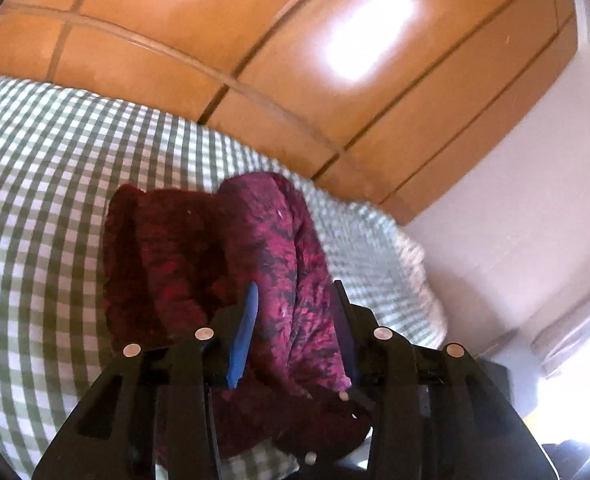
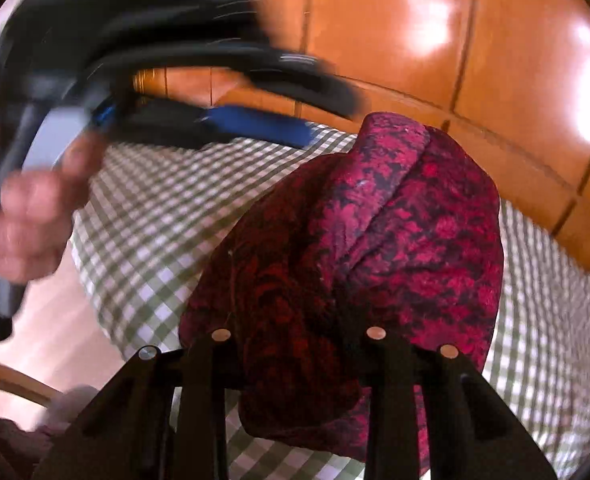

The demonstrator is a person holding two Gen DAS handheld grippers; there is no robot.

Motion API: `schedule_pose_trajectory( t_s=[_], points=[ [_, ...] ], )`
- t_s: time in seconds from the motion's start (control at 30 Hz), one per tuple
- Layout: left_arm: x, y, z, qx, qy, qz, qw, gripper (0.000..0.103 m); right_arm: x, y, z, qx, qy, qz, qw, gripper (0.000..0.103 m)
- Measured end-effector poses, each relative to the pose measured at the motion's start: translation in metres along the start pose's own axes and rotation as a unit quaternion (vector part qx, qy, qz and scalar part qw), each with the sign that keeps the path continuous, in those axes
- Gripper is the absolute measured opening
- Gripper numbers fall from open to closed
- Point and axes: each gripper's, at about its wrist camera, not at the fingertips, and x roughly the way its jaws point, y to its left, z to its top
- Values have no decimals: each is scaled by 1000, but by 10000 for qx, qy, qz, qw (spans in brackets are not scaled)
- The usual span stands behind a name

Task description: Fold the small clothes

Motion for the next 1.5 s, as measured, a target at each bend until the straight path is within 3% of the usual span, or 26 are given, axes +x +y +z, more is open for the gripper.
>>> schedule_pose_trajectory(
  t_s=[0.07,0.2,0.23,0.27,0.4,0.43,0.53,0.6,0.67,0.7,0.73,0.8,0.83,0.93,1.1,1.17,1.27,1.3,1.4,1.5],
  points=[
    [19,-1,3,57,295,361,9989,36,3,3,0,-37,-64,-77,9999,28],
    [31,-4,6,109,429,366,9983,35,7,1,1,-60,-106,-219,9997,28],
    [34,-8,7,190,468,409,9979,29,7,0,1,-59,-120,-235,9996,28],
    [38,-14,8,398,501,584,9962,2,6,-1,1,-46,-159,-261,9995,28],
    [46,-25,8,686,548,989,9912,0,2,-12,0,125,-228,-99,9996,32],
    [46,-27,10,700,539,1054,9905,0,-3,-17,0,167,-264,70,9995,46],
    [40,-26,17,725,484,1102,9901,0,-25,-42,-2,467,-341,991,9934,66],
    [33,-23,21,735,434,1124,9900,0,-44,-72,-7,903,-421,1519,9834,70],
    [27,-20,24,760,415,1180,9892,0,-56,-104,-15,1306,-480,1645,9765,70],
    [23,-16,26,758,416,1230,9886,0,-58,-116,-20,1391,-477,1483,9779,69],
    [24,-14,27,745,414,1242,9886,0,-54,-130,-25,1452,-407,1169,9816,63],
    [19,-8,29,712,403,1288,9883,0,-40,-142,-28,1554,-172,1031,9823,51],
    [17,-6,29,698,401,1309,9881,0,-32,-144,-30,1597,-67,1014,9819,50],
    [9,2,25,664,376,1435,9867,0,-4,-125,-24,1458,107,1091,9832,47],
    [-1,40,13,345,404,2050,9773,0,26,-77,2,995,233,855,9911,47],
    [-22,51,11,-129,71,1875,9822,0,38,-64,7,817,318,699,9937,48],
    [-41,43,9,-216,-408,1732,9838,0,47,-50,10,569,268,472,9969,48],
    [-38,33,8,-136,-420,1642,9854,0,49,-50,10,550,267,486,9969,48],
    [-11,19,7,199,-239,1892,9814,0,42,-54,3,536,290,608,9963,48],
    [21,32,-2,110,115,2187,9757,0,27,-59,-2,531,254,936,9939,53]
  ],
)
